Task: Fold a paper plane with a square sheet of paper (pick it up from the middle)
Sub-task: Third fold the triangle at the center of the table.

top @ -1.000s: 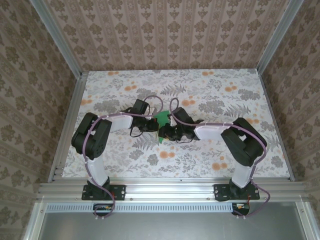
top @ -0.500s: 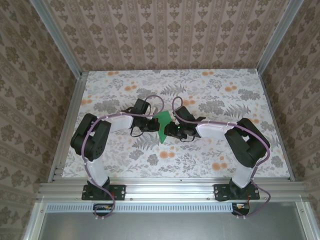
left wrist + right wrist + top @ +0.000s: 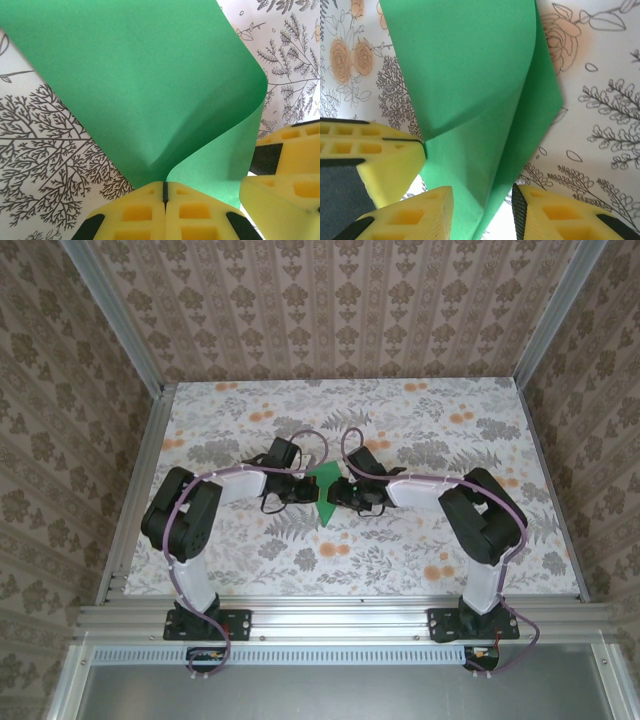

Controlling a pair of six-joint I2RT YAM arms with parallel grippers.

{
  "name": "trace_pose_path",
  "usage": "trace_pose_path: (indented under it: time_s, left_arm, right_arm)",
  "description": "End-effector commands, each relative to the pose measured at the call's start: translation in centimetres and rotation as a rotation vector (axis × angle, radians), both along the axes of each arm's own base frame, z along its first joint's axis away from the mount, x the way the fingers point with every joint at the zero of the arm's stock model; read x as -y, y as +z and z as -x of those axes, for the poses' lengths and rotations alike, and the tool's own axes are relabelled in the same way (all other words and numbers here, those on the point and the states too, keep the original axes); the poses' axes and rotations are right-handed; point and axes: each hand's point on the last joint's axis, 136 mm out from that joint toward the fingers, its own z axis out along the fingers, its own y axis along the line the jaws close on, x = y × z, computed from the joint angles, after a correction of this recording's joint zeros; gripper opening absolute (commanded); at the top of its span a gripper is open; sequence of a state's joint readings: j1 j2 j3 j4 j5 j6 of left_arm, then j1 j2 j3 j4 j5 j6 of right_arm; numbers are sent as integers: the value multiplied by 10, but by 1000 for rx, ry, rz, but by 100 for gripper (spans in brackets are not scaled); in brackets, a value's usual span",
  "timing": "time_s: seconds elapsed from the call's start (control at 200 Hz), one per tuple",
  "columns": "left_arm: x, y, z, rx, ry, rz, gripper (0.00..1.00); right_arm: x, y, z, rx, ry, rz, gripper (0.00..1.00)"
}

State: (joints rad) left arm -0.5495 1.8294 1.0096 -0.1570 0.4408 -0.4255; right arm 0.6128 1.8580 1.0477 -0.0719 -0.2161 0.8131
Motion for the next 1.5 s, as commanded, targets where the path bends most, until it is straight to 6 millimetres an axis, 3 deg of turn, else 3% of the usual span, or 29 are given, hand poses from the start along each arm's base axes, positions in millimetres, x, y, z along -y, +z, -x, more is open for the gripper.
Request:
trace_pose_path:
  time_s: [0.0,0.35,0.61,1.495]
  left_arm:
    - [4,12,-5,24,-3,4,0]
    - [5,13,-6,25,-5,8,0]
    - [4,15,-11,42,-3,-7,0]
    - [-3,-6,-12,8,15,-69,0]
  right_arm:
    - [-6,2,-10,18,16,-4,38]
    - [-10,-17,-5,-34,48,0,38]
    - [7,-39,9,-76,91,111,40]
    - [16,-46,14,-90,104,156,39]
